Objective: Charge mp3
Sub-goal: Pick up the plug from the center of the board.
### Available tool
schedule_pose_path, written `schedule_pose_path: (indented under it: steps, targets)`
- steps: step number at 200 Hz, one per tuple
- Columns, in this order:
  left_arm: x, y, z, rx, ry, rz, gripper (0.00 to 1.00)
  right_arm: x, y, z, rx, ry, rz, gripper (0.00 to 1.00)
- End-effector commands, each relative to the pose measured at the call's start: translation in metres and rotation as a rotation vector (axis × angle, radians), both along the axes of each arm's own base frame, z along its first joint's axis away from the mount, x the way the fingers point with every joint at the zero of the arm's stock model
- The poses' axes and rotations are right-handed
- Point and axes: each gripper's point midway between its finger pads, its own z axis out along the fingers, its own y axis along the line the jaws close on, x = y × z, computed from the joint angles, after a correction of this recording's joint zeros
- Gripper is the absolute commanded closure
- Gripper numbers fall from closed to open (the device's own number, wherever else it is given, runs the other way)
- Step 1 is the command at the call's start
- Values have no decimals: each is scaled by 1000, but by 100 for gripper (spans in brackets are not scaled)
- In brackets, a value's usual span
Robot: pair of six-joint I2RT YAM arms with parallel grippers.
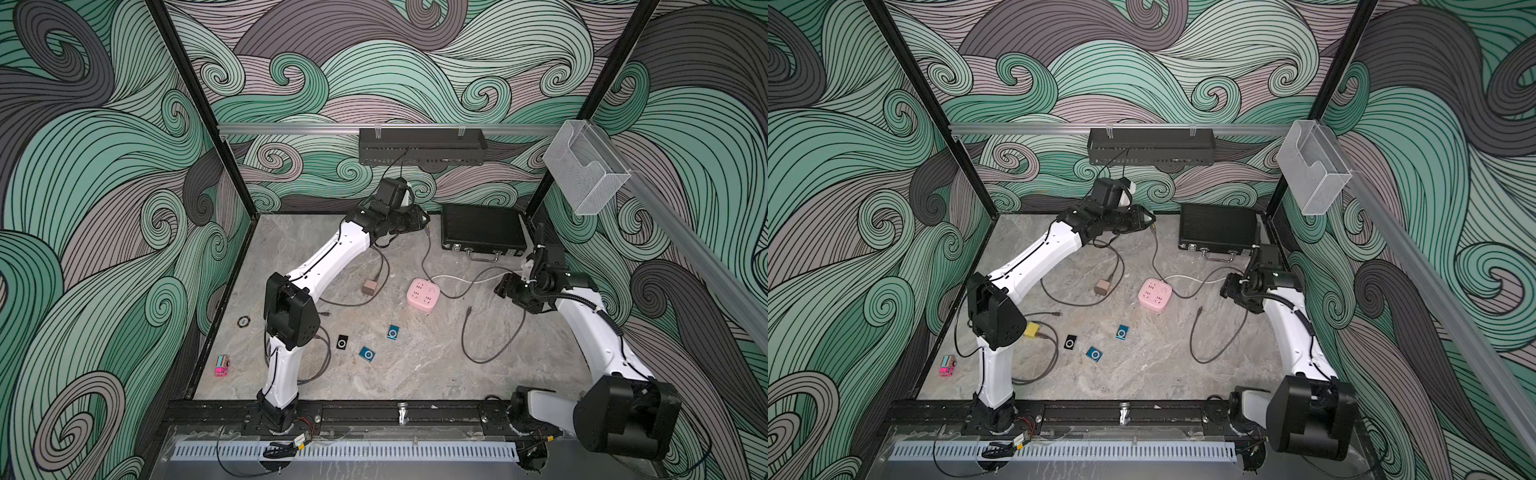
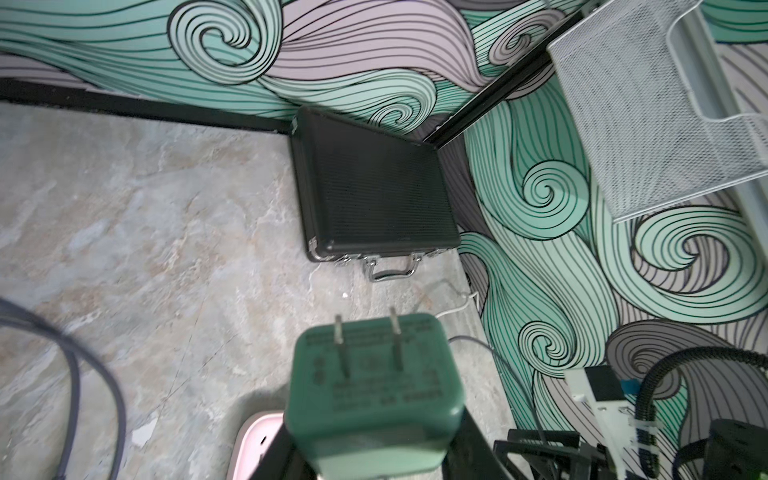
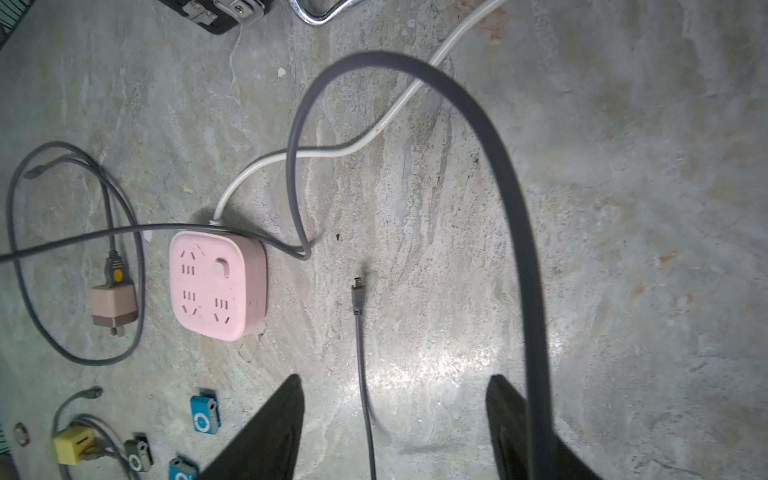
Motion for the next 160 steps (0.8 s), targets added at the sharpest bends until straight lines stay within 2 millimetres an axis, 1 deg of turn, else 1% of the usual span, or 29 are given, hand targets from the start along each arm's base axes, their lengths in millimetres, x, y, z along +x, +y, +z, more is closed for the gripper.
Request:
schedule_pose_path:
  steps: [1,11,31,44,56,74,81,92,105,116,135,160]
  targets:
    - [-4,-21,8,-23,-8,-65,73,-1,-8,36,-49,-85,-26,24]
    - [0,-25,11,-30,-18,-71,73,-3,-12,55,-71,-133,-38,23]
    - [5,-31,17,-37,-13,-74,73,-6,-18,100,-115,-228,-53,21]
    - [4,-33,18,-39,-3,-75,73,-6,-15,123,-107,-282,-40,20]
    - [1,-33,18,-38,0,-76,73,-4,-3,134,-51,-316,-2,20]
    - [-2,-32,16,-38,8,-71,73,4,20,137,64,-344,74,22]
    - [-2,-31,15,-41,14,-64,73,7,30,136,112,-357,111,23]
    - [-3,-29,14,-45,27,-50,73,10,39,133,148,-360,137,24]
    - [-3,-27,10,-50,61,-26,73,13,45,131,142,-375,168,25]
    - [-6,-30,8,-70,94,-31,73,15,52,129,121,-393,195,26]
    - [-13,-35,6,-112,162,-39,73,21,72,124,108,-435,265,27]
    - [-23,-34,3,-150,254,-25,73,34,95,122,92,-536,325,27]
